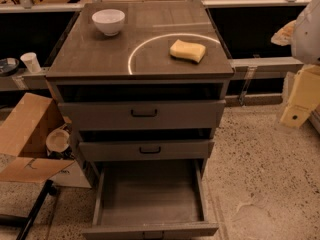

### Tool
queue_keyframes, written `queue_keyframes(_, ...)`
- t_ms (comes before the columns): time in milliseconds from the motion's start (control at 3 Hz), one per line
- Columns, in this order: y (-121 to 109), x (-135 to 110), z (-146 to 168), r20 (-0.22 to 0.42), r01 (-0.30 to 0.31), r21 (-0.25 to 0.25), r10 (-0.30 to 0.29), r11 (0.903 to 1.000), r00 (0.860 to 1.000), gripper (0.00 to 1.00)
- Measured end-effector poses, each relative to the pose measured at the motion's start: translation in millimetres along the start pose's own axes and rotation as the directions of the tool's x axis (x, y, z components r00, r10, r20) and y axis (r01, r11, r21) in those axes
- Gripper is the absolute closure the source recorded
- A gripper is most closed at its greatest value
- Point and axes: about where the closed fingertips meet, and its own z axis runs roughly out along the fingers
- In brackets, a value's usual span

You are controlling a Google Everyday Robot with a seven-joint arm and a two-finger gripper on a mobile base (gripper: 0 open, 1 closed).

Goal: Place sponge into bottom drawer

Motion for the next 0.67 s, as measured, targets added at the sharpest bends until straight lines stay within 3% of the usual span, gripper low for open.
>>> queue_keyframes(333,-0.1,0.0,0.0,0.0,0.0,0.0,0.0,1.0,1.0,0.0)
queue_keyframes(667,-39.6,-21.5,19.5,0.077,0.009,0.004,-0.009,1.0,0.997,0.0)
